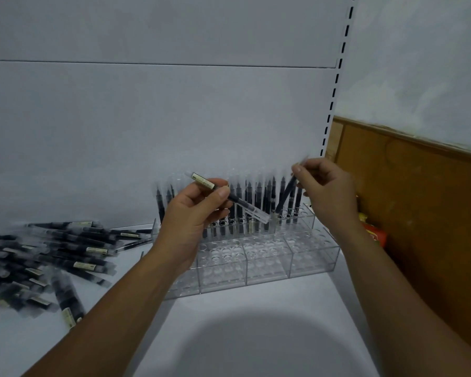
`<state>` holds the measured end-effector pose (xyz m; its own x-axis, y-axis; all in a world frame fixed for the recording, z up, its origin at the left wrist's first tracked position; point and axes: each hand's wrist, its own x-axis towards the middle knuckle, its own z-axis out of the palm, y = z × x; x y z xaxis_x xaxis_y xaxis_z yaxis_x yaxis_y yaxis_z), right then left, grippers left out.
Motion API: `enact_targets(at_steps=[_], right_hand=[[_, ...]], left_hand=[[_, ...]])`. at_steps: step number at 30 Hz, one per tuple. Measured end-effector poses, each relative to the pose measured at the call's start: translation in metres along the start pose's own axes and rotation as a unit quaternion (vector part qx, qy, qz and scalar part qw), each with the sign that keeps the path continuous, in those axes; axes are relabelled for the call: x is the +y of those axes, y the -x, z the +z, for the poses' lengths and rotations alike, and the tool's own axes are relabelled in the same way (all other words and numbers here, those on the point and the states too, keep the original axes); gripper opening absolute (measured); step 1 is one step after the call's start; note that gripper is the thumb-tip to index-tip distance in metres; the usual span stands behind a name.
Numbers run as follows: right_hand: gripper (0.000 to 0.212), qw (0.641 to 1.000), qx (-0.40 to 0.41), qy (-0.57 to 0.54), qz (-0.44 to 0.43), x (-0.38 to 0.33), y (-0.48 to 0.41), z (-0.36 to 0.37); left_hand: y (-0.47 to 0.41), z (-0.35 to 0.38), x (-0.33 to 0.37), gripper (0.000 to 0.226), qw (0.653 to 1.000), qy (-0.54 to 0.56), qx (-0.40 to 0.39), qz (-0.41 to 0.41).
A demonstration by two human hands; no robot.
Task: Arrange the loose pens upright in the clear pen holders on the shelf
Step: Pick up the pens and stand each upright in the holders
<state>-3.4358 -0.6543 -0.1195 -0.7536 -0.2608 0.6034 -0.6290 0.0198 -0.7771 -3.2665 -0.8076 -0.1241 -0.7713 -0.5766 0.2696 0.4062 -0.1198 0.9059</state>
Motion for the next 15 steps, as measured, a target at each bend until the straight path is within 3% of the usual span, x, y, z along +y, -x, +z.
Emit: enact_targets(at_steps=[8,12,15], right_hand=[[0.022,0.968,-0.120,0.220,-0.001,0.006,0.004,0.014],[0.026,0.964,-0.134,0.229,0.023,0.006,0.006,0.005],[0.035,0.984,-0.093,0.153,0.021,-0.003,0.010,-0.004]], left_hand=[[0.000,0.000,0.000,0.020,1.000,0.010,-0.004,-0.001],[0.000,0.000,0.000,0.019,1.000,0.024,-0.006,0.002],[0.000,-0.001,0.000,0.018,0.999,0.030,-0.010,0.003]])
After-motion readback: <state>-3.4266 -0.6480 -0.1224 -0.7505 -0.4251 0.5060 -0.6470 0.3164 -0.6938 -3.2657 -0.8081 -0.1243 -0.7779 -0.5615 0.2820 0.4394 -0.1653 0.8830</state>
